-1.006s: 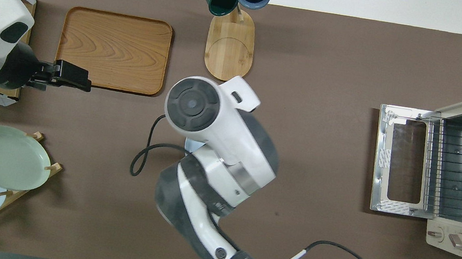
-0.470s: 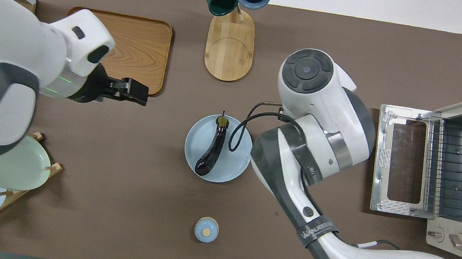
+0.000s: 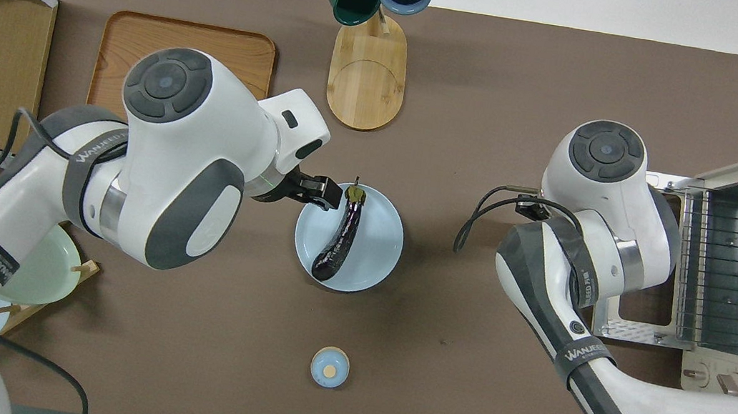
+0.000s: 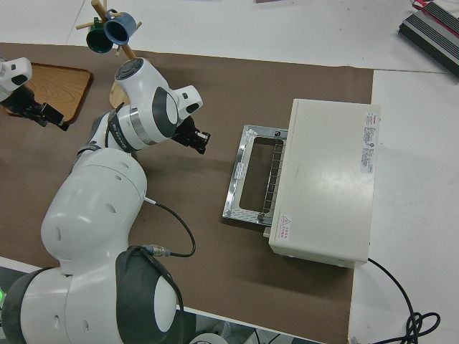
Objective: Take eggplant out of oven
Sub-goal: 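Reach the left gripper to the eggplant while the right gripper returns to the oven, then grasp the purple eggplant on the plate with the left gripper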
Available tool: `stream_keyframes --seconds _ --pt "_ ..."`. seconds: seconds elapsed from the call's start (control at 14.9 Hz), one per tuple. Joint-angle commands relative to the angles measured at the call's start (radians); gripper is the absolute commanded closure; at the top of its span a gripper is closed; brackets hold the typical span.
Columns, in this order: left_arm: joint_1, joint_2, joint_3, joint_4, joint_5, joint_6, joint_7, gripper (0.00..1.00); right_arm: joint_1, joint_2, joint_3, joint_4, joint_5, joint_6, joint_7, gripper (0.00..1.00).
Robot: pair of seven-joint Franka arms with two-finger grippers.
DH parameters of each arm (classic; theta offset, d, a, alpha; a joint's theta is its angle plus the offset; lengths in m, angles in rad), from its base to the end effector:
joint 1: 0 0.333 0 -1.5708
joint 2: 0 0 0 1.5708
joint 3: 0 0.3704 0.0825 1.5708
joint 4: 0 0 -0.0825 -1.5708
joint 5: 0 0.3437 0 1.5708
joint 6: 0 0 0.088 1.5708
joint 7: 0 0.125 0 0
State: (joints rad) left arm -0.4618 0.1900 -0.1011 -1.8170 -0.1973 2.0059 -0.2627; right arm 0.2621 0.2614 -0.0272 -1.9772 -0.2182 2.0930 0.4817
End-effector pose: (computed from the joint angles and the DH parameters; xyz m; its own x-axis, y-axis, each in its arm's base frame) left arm 0.4895 -0.3218 0.4878 0.9740 -0.2184 -0.0598 -0.2040 -0.9609 0.1873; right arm 0.5538 0.1191 0.3863 0.9901 -0.1293 -0.0555 -0.1134 -0.9669 0.2285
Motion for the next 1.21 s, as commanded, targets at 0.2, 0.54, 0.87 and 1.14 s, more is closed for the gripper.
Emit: stream_keyframes --seconds 0.2,0.54,0.87,1.14 --pt "-0.078 -0.017 0.017 -0.146 0.009 0.128 -0.001 0.0 -0.055 -0.053 0.015 -0.146 -0.078 0.114 -0.052 1.0" --pt "-0.138 0.035 0.017 -0.182 0.01 0.214 -0.058 0.0 -0.066 -0.056 0.013 -0.176 -0.128 0.114 -0.052 1.0" --pt "-0.152 0.086 0.018 -0.179 0.01 0.263 -0.062 0.0 -0.087 -0.06 0.013 -0.184 -0.138 0.107 -0.054 1.0" --pt "-0.162 0.101 0.018 -0.182 0.012 0.271 -0.061 0.0 -0.104 -0.064 0.013 -0.186 -0.15 0.102 -0.055 1.0"
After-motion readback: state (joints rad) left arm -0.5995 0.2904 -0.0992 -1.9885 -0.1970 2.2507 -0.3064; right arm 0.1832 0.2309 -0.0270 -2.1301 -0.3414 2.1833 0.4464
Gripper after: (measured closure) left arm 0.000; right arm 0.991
